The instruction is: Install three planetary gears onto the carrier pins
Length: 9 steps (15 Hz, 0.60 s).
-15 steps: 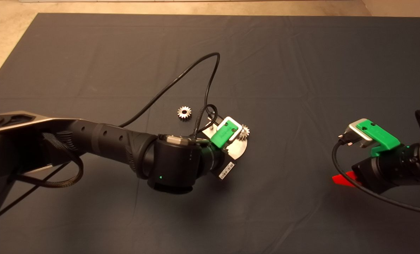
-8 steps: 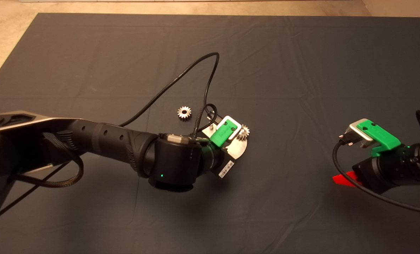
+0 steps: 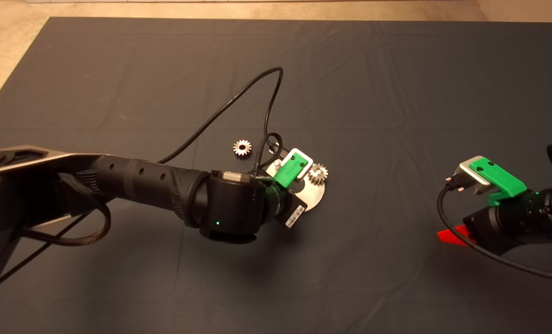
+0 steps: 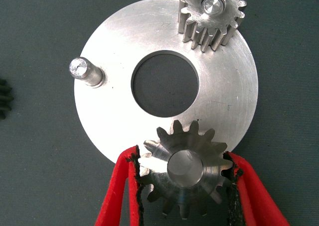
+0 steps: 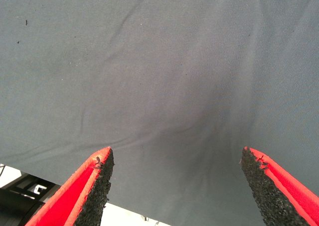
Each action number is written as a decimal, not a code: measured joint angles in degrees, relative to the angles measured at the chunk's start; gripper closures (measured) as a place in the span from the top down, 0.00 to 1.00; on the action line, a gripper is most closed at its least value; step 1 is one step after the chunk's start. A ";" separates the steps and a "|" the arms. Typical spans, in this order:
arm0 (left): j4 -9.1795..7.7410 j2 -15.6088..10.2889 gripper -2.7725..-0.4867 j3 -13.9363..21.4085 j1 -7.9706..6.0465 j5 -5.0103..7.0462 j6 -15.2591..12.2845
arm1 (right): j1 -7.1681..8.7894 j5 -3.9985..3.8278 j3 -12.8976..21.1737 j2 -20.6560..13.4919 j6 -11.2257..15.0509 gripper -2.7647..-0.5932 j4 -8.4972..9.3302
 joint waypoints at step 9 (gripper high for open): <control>0.00 0.69 0.10 0.02 0.02 -0.03 -1.52 | 0.48 -0.01 0.00 -0.09 -0.12 0.60 0.02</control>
